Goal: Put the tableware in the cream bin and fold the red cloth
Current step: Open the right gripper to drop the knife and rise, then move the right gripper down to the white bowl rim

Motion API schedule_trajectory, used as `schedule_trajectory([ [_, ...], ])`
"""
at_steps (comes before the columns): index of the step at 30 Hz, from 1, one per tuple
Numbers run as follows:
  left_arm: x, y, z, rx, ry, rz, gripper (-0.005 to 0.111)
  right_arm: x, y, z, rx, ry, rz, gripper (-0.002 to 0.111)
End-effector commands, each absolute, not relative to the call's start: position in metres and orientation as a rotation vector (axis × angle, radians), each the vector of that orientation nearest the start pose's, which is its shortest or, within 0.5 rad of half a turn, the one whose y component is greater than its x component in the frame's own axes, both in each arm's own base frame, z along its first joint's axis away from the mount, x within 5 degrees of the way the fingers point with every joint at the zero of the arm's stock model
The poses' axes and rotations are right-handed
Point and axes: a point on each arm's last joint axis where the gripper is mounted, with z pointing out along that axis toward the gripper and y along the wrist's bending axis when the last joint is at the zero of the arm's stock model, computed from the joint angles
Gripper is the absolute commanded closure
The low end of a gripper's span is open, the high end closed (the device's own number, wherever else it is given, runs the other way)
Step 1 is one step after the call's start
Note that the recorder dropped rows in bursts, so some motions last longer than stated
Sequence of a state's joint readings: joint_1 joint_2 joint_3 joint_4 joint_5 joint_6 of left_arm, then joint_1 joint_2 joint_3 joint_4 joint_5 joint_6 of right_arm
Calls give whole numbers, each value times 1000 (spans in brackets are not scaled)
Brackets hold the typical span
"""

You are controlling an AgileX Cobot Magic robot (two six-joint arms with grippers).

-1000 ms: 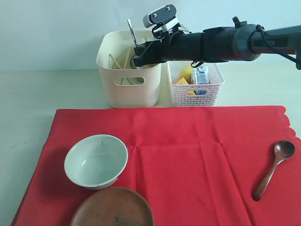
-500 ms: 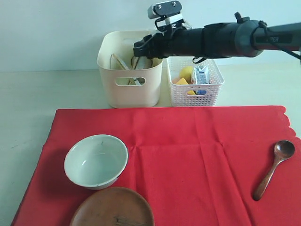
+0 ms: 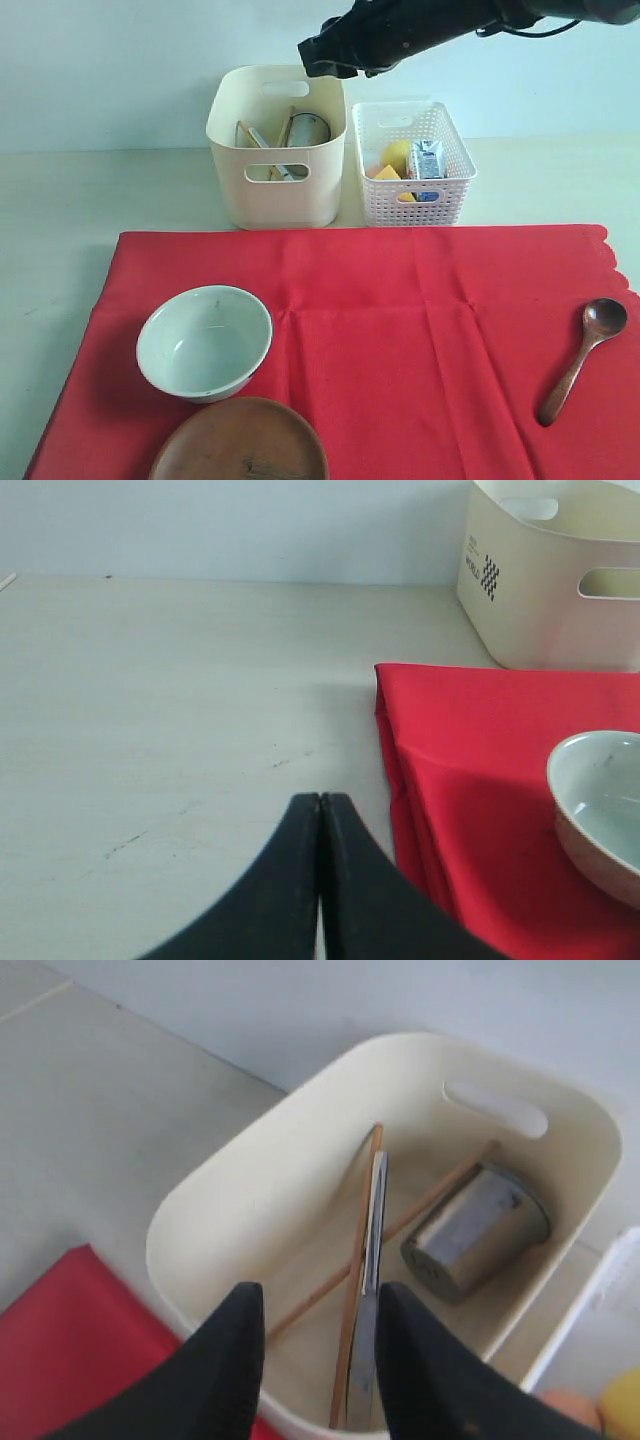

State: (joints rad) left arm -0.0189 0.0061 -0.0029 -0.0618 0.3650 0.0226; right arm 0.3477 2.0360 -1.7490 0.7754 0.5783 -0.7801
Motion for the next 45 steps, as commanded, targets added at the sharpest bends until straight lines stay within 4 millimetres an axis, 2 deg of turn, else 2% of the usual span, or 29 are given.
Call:
schedule_trajectory([
  [1, 53, -3, 181, 4, 1836, -61, 107, 420, 187, 295, -731, 2230, 561, 70],
  [7, 53, -3, 181, 4, 1836, -61, 107, 398, 188, 299, -853, 2349, 646, 70],
  [10, 53, -3, 181, 4, 1836, -61, 107, 388, 195, 298, -924, 2393, 686, 70],
  [16, 53, -3, 181, 4, 1836, -61, 107, 366, 226, 297, -1054, 2400, 742, 70],
  [24, 53, -3, 181, 4, 1836, -61, 107, 342, 266, 298, -1128, 2364, 767, 70],
  [30, 53, -3, 181, 4, 1836, -61, 107, 330, 283, 293, -1131, 2393, 662, 70],
  [35, 53, -3, 181, 4, 1836, -61, 107, 326, 296, 274, -1146, 2457, 549, 70],
  [38, 53, -3, 181, 4, 1836, -61, 107, 328, 301, 259, -1146, 2502, 543, 70],
  [45, 53, -3, 181, 4, 1836, -61, 107, 337, 308, 213, -1139, 2616, 520, 70],
])
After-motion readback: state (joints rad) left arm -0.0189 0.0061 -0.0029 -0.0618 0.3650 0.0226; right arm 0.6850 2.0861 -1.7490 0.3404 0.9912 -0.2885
